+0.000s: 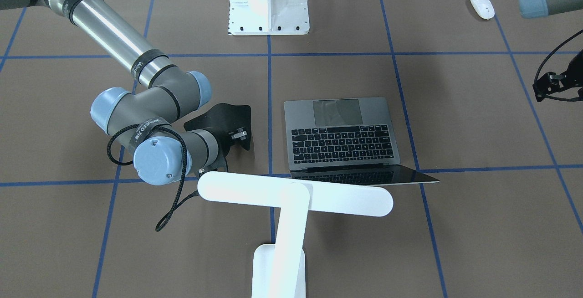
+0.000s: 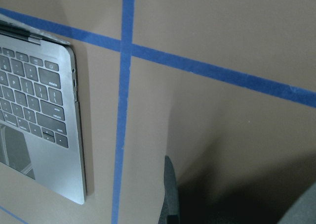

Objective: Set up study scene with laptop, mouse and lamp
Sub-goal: 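Move the black pad with the right gripper beside the laptop keyboard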

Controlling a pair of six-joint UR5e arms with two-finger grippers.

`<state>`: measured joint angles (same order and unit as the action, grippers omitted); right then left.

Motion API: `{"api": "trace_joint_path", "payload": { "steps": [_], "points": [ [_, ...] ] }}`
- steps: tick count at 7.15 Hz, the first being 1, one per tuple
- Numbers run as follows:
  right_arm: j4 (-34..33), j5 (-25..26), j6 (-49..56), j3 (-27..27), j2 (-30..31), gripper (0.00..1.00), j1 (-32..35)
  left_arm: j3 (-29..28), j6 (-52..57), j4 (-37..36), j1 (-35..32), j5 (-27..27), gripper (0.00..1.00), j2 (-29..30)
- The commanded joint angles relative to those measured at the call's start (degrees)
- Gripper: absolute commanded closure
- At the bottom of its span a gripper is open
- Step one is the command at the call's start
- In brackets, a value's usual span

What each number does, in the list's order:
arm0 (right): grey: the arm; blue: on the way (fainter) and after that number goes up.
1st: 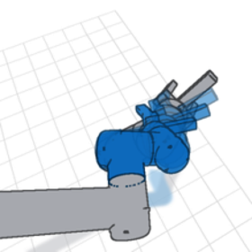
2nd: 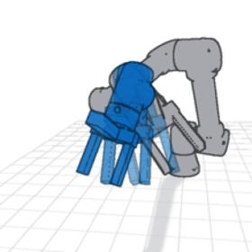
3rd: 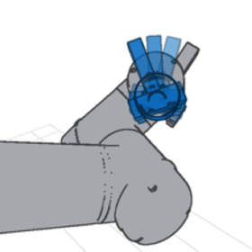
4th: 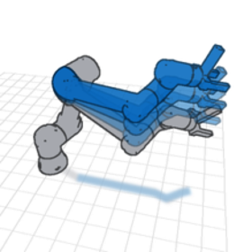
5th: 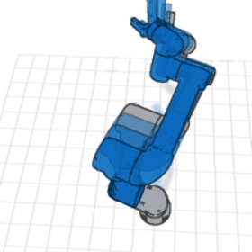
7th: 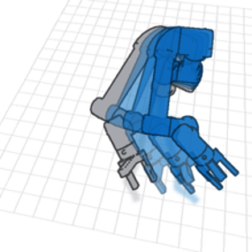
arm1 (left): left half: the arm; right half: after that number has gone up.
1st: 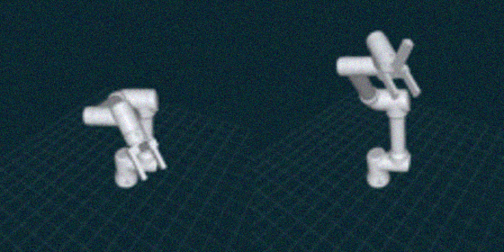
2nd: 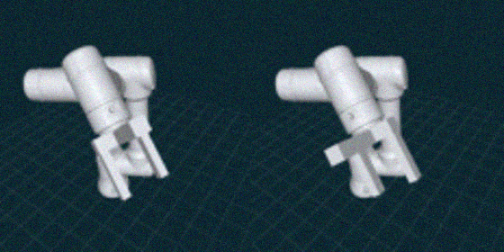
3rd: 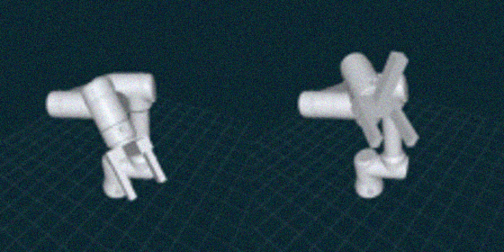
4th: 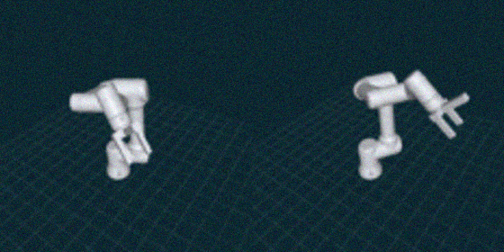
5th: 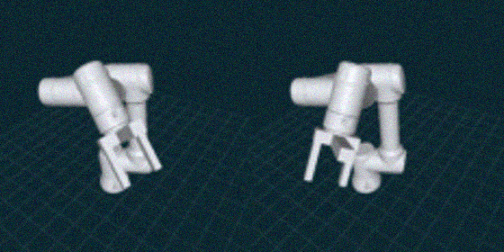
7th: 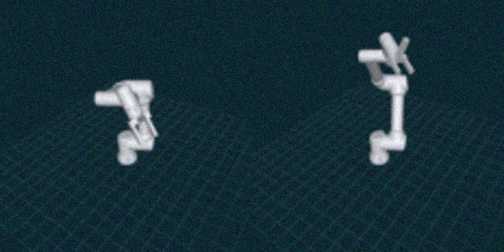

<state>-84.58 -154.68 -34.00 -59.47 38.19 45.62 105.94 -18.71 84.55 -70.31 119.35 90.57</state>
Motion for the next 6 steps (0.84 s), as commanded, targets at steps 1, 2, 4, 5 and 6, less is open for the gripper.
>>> {"api": "trace_joint_path", "payload": {
  "steps": [1, 2, 4, 5, 6],
  "points": [
    [0.0, -0.4, -0.1, 0.4, -0.7, 1.0, -0.3, 0.1, 0.0, 0.0, 0.0, 0.0, 0.0, 0.1],
    [0.0, -0.4, -0.1, 0.8, -1.1, 1.0, -0.3, 0.1, 0.0, 0.0, 0.0, 0.0, 0.0, 0.1],
    [0.1, -0.4, -1.0, 1.9, -1.3, 1.0, -0.2, 0.1, 0.0, 0.0, -0.1, 0.0, 0.0, 0.2],
    [0.0, -0.4, -1.1, 2.3, -1.5, 1.0, -0.1, 0.1, 0.0, 0.0, -0.1, 0.0, 0.0, 0.2],
    [0.0, -0.6, -1.7, 3.8, -3.0, 1.0, -0.1, 0.1, 0.0, 0.0, -0.2, 0.0, 0.0, 0.2]
  ]
}}
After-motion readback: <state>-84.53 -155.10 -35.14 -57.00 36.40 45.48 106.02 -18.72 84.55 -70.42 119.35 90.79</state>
